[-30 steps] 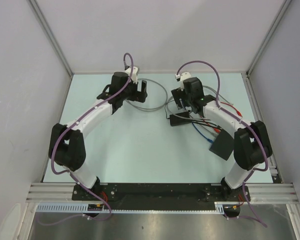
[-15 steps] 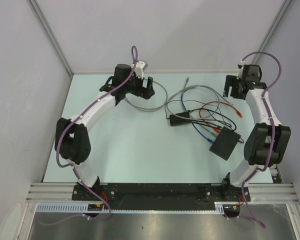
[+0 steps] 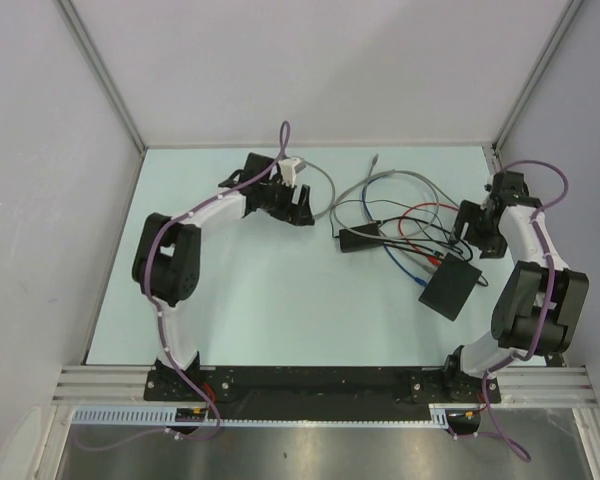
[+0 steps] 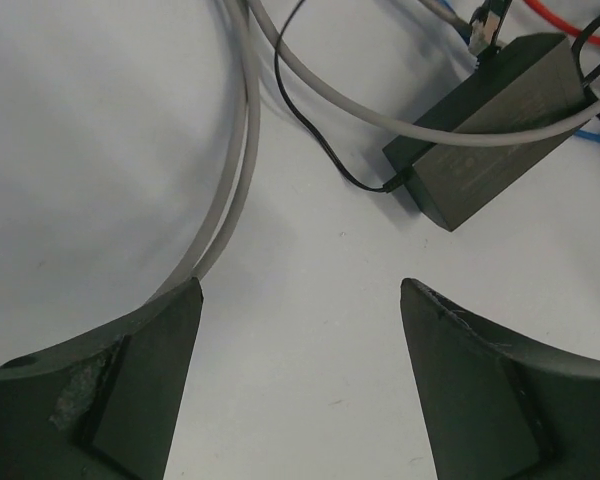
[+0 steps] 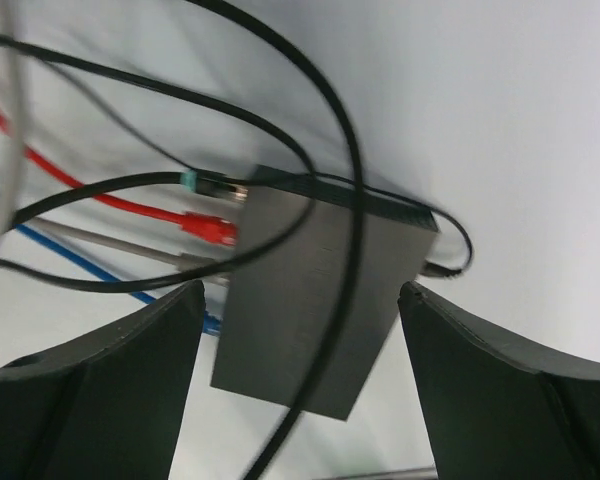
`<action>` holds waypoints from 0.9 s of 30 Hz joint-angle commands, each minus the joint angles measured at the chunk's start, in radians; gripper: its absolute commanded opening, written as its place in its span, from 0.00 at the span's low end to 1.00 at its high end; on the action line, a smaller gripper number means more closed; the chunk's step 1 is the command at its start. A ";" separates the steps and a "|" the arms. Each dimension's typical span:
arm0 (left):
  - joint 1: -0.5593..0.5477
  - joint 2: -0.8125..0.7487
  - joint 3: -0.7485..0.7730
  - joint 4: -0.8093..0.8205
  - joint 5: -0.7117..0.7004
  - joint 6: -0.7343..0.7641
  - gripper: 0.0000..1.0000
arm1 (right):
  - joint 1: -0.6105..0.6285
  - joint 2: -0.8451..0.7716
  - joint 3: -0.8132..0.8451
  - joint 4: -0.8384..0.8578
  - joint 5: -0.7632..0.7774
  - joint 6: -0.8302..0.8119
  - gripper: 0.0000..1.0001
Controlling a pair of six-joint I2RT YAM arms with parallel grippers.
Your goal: Pull the plug from the switch port
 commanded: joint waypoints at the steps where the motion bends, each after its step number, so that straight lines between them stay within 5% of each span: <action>1: -0.025 0.071 0.067 -0.004 0.100 0.037 0.86 | -0.080 -0.052 -0.014 -0.054 -0.003 0.065 0.83; 14: -0.050 0.257 0.223 0.117 0.307 -0.081 0.81 | -0.169 -0.045 -0.084 -0.128 -0.035 0.090 0.80; 27: -0.080 0.335 0.282 0.134 0.355 -0.110 0.77 | -0.057 0.039 -0.094 -0.001 -0.093 -0.012 0.79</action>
